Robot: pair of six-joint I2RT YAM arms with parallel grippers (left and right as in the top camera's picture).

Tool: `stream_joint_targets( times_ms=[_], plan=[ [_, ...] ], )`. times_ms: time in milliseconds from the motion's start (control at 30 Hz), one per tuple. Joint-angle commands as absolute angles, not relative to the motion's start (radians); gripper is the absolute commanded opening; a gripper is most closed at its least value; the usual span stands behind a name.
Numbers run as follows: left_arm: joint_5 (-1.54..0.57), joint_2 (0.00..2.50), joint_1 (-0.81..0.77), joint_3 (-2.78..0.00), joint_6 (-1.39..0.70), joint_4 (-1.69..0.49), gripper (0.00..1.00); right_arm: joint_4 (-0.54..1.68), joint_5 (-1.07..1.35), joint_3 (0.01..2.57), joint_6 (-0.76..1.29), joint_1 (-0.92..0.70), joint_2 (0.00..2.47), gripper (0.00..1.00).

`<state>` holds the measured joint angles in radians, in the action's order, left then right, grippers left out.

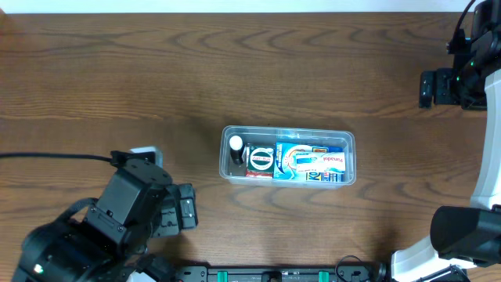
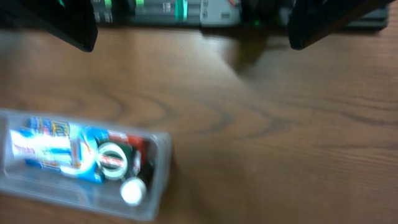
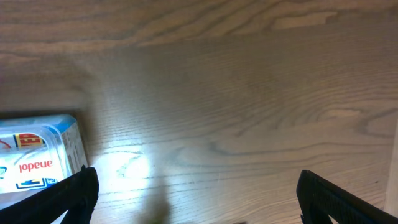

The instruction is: Pack container

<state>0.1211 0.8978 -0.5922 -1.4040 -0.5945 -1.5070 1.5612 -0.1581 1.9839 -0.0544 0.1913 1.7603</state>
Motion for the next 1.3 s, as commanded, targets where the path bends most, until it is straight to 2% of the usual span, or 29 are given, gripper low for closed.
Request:
stream_joint_targets(
  times_ms=[0,300,667,900,1100,1267],
  plan=[
    [0.184,0.805,-0.520,-1.279,-0.576,-1.437,0.98,1.563,-0.168,1.995,-0.042,0.196,1.745,0.99],
    [0.186,0.466,-0.282,-0.782,-0.557,-0.990,0.98,1.563,-0.168,1.995,-0.042,0.196,1.745,0.99],
    [-0.017,0.125,-0.116,-0.290,-0.393,-0.429,0.98,1.562,-0.168,1.995,-0.042,0.196,1.745,0.99],
    [-0.015,0.005,-0.055,-0.113,-0.365,-0.208,0.98,1.563,-0.168,1.995,-0.042,0.196,1.745,0.99],
    [-0.015,0.002,-0.049,-0.002,-0.324,-0.032,0.98,1.562,-0.168,1.995,-0.042,0.196,1.745,0.99],
    [-0.007,0.002,-0.049,-0.004,-0.196,-0.072,0.98,1.563,-0.168,1.995,-0.042,0.196,1.745,0.99]
  ],
)
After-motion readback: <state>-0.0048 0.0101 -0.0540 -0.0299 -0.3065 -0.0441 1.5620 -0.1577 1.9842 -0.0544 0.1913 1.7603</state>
